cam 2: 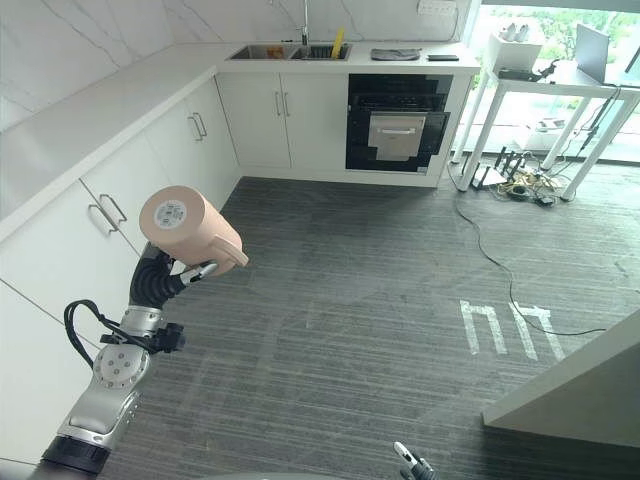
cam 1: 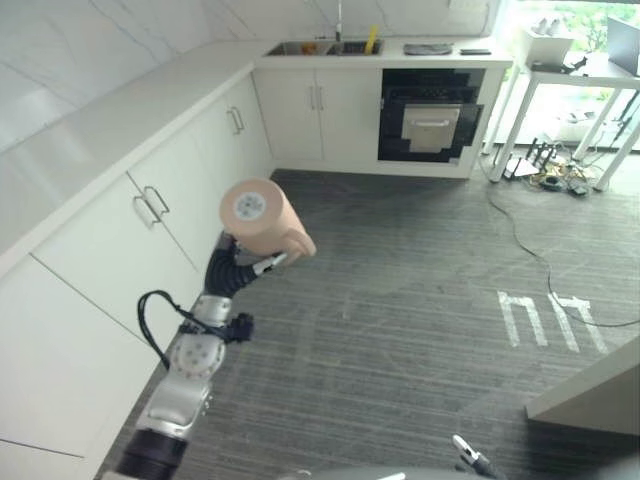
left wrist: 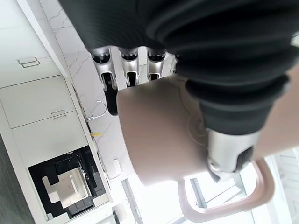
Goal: Place the dishes in the dishwasher.
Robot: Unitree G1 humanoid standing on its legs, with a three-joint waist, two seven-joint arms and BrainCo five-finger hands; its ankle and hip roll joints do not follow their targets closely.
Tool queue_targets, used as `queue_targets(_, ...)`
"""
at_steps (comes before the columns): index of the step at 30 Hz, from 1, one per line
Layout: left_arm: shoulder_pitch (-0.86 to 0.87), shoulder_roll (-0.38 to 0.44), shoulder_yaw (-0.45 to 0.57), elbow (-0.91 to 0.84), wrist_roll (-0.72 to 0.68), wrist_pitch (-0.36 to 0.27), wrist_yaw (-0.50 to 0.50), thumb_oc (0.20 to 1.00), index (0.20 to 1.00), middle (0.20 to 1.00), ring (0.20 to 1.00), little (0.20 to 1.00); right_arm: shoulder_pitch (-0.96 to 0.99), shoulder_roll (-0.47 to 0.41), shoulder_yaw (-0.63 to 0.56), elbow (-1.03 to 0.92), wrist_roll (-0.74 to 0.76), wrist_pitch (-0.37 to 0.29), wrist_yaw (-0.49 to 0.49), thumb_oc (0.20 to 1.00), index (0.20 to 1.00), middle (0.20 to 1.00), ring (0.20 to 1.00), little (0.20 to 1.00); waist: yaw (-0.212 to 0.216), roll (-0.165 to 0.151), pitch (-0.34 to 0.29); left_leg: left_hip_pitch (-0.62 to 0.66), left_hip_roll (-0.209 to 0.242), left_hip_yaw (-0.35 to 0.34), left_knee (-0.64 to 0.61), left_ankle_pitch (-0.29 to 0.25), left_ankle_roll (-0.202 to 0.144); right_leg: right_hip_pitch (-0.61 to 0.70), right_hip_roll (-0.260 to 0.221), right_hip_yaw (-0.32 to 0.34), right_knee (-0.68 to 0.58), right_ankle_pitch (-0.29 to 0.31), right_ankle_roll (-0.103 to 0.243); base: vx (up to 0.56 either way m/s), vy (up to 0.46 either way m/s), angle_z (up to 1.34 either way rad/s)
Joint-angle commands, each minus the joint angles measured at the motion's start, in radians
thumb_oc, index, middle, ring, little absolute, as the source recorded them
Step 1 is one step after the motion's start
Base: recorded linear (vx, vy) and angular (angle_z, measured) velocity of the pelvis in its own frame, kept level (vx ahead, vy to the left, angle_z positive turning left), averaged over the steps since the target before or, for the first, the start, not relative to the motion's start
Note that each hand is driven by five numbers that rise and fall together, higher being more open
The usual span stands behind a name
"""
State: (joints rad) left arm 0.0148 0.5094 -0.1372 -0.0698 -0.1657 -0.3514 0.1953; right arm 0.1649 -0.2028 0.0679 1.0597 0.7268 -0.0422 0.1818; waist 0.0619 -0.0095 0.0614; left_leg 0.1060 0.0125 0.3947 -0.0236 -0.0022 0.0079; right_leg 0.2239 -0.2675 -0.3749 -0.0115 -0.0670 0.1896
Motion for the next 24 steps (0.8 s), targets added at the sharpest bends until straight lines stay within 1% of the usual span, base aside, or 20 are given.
queue_targets(1,-0.072,-0.005,0.063,-0.054,0.038,-0.059,0.022,0.2,0.2,0.2,0.2,0.2,-0.046,-0.025,-0.014,0.02,-0.002,-0.035,0.024,1.0,1.0,1.0,1.0,1.0,-0.001,0.02,0.021,0.063,0.117,-0.002,0.049,-0.071,-0.071,-0.073,0.026,0.014,-0.01,0.079,-0.034,0.02,-0.004,-0.07)
queue_targets(3,-0.072,-0.005,0.061,-0.056,0.042,-0.058,0.026,0.2,0.2,0.2,0.2,0.2,-0.047,-0.026,-0.014,0.025,-0.002,-0.034,0.028,1.0,1.0,1.0,1.0,1.0,-0.002,0.021,0.02,0.064,0.116,-0.003,0.047,-0.072,-0.07,-0.072,0.029,0.019,-0.009,0.076,-0.034,0.02,-0.004,-0.06)
queue_targets(4,-0.08,-0.079,0.043,0.036,-0.12,-0.123,0.066,0.2,0.2,0.2,0.2,0.2,-0.148,-0.066,0.076,0.059,-0.193,-0.013,0.178,1.0,1.0,1.0,1.0,1.0,0.034,0.018,0.081,0.026,0.098,-0.083,0.049,-0.062,-0.098,-0.153,0.058,-0.021,0.01,0.106,-0.05,0.12,-0.04,-0.03)
queue_targets(5,-0.094,-0.08,0.043,0.037,-0.125,-0.11,0.074,0.2,0.2,0.2,0.2,0.2,-0.133,-0.062,0.073,0.08,-0.136,-0.033,0.175,1.0,1.0,1.0,1.0,1.0,0.03,0.019,0.075,0.046,0.112,-0.068,0.028,-0.059,-0.1,-0.147,0.055,-0.028,0.017,0.102,-0.043,0.14,-0.053,-0.01)
queue_targets(6,-0.098,-0.081,0.04,0.03,-0.132,-0.103,0.076,0.2,0.2,0.2,0.2,0.2,-0.133,-0.063,0.069,0.081,-0.101,-0.013,0.159,1.0,1.0,1.0,1.0,1.0,0.029,0.017,0.073,0.049,0.117,-0.062,0.022,-0.056,-0.101,-0.143,0.057,-0.032,0.015,0.099,-0.044,0.17,-0.152,0.02)
queue_targets(7,-0.103,-0.088,0.049,0.014,-0.15,-0.054,0.094,0.2,0.2,0.2,0.2,0.2,-0.133,-0.067,0.034,0.094,-0.034,0.048,0.116,1.0,1.0,1.0,1.0,1.0,0.026,0.01,0.072,0.051,0.128,-0.047,0.033,-0.05,-0.098,-0.141,0.063,-0.036,0.014,0.101,-0.054,0.08,-0.129,0.02)
queue_targets(9,-0.105,-0.087,0.05,0.023,-0.151,-0.035,0.109,0.2,0.2,0.2,0.2,0.2,-0.133,-0.067,0.02,0.095,-0.028,0.046,0.129,1.0,1.0,1.0,1.0,1.0,0.017,0.008,0.063,0.067,0.145,-0.03,0.045,-0.069,-0.108,-0.126,0.075,-0.031,0.007,0.085,-0.051,0.17,-0.114,0.0)
queue_targets(10,-0.108,-0.086,0.049,0.034,-0.147,-0.036,0.121,0.2,0.2,0.2,0.2,0.2,-0.131,-0.066,0.018,0.093,-0.05,0.043,0.134,1.0,1.0,1.0,1.0,1.0,0.012,0.004,0.061,0.064,0.156,-0.019,0.065,-0.074,-0.111,-0.122,0.08,-0.028,0.004,0.082,-0.057,0.19,-0.098,-0.01)
queue_targets(12,-0.116,-0.092,0.052,0.06,-0.134,-0.048,0.15,0.2,0.2,0.2,0.2,0.2,-0.136,-0.067,0.025,0.084,-0.106,0.055,0.141,1.0,1.0,1.0,1.0,1.0,0.006,-0.006,0.06,0.04,0.165,-0.016,0.171,-0.101,-0.111,-0.126,0.091,-0.013,0.002,0.074,-0.077,0.15,-0.126,-0.06)
queue_targets(13,-0.118,-0.101,0.058,0.056,-0.125,-0.053,0.169,0.2,0.2,0.2,0.2,0.2,-0.152,-0.075,0.047,0.08,-0.158,0.087,0.152,1.0,1.0,1.0,1.0,1.0,0.013,-0.008,0.063,-0.025,0.194,-0.029,0.333,-0.072,-0.127,-0.118,0.109,-0.003,0.0,0.052,-0.11,0.15,-0.185,-0.29)
queue_targets(14,-0.114,-0.105,0.063,0.054,-0.134,-0.057,0.177,0.2,0.2,0.2,0.2,0.2,-0.166,-0.081,0.066,0.078,-0.257,0.117,0.095,1.0,1.0,1.0,1.0,1.0,0.021,-0.009,0.072,-0.103,0.237,-0.056,0.477,-0.011,-0.155,-0.11,0.124,0.007,-0.001,0.038,-0.131,0.11,-0.209,-0.54)
queue_targets(15,-0.1,-0.113,0.075,0.05,-0.153,-0.042,0.184,0.2,0.2,0.2,0.2,0.2,-0.177,-0.102,0.088,0.093,-0.312,0.105,0.082,1.0,1.0,1.0,1.0,1.0,0.037,-0.011,0.09,-0.225,0.226,-0.129,0.641,0.052,-0.143,-0.115,0.138,0.029,0.012,0.045,-0.162,0.12,-0.123,-0.7)
queue_targets(16,-0.094,-0.113,0.079,0.051,-0.161,-0.034,0.179,0.2,0.2,0.2,0.2,0.2,-0.181,-0.105,0.099,0.1,-0.297,0.103,0.065,1.0,1.0,1.0,1.0,1.0,0.045,-0.004,0.096,-0.257,0.22,-0.152,0.646,0.084,-0.145,-0.106,0.153,0.043,0.012,0.042,-0.166,0.27,0.06,-0.65)
queue_targets(17,-0.078,-0.113,0.101,0.045,-0.154,-0.025,0.151,0.2,0.2,0.2,0.2,0.2,-0.187,-0.099,0.098,0.105,-0.281,0.09,0.058,1.0,1.0,1.0,1.0,1.0,0.057,0.01,0.094,-0.254,0.22,-0.132,0.528,0.138,-0.148,-0.081,0.177,0.044,-0.001,0.033,-0.164,0.36,0.23,-0.35)
queue_targets(18,-0.065,-0.11,0.107,0.038,-0.151,-0.027,0.145,0.2,0.2,0.2,0.2,0.2,-0.187,-0.093,0.099,0.101,-0.286,0.09,0.051,1.0,1.0,1.0,1.0,1.0,0.065,0.02,0.095,-0.234,0.21,-0.12,0.432,0.158,-0.149,-0.07,0.183,0.039,-0.008,0.033,-0.159,0.41,0.351,-0.17)
queue_targets(20,-0.036,-0.108,0.112,0.024,-0.151,-0.033,0.143,0.2,0.2,0.2,0.2,0.2,-0.173,-0.087,0.099,0.089,-0.291,0.079,0.033,1.0,1.0,1.0,1.0,1.0,0.075,0.043,0.09,-0.211,0.211,-0.112,0.2,0.232,-0.166,-0.052,0.186,0.03,-0.022,0.035,-0.143,0.45,0.494,-0.21)
queue_targets(21,-0.01,-0.108,0.111,0.025,-0.153,-0.055,0.123,0.2,0.2,0.2,0.2,0.2,-0.137,-0.092,0.081,0.076,-0.235,0.058,0.011,1.0,1.0,1.0,1.0,1.0,0.062,0.052,0.1,-0.204,0.248,-0.062,0.07,0.302,-0.194,-0.026,0.168,0.013,0.0,0.016,-0.125,0.47,0.493,-0.17)
queue_targets(22,-0.009,-0.108,0.11,0.027,-0.152,-0.058,0.12,0.2,0.2,0.2,0.2,0.2,-0.132,-0.093,0.079,0.073,-0.231,0.054,0.009,1.0,1.0,1.0,1.0,1.0,0.059,0.051,0.102,-0.203,0.249,-0.058,0.067,0.304,-0.196,-0.024,0.164,0.01,0.007,0.01,-0.124,0.41,0.458,0.03)
queue_targets(23,-0.011,-0.107,0.109,0.044,-0.142,-0.072,0.106,0.2,0.2,0.2,0.2,0.2,-0.122,-0.094,0.07,0.073,-0.231,0.038,0.009,1.0,1.0,1.0,1.0,1.0,0.052,0.05,0.1,-0.19,0.253,-0.019,0.064,0.284,-0.19,-0.023,0.158,-0.019,0.026,0.0,-0.121,0.22,0.295,0.12)
queue_targets(24,-0.015,-0.106,0.109,0.053,-0.115,-0.072,0.101,0.2,0.2,0.2,0.2,0.2,-0.115,-0.095,0.068,0.07,-0.246,0.021,0.012,1.0,1.0,1.0,1.0,1.0,0.052,0.046,0.099,-0.189,0.251,-0.016,0.066,0.274,-0.189,-0.021,0.148,-0.025,0.061,-0.023,-0.119,0.32,0.419,0.21)
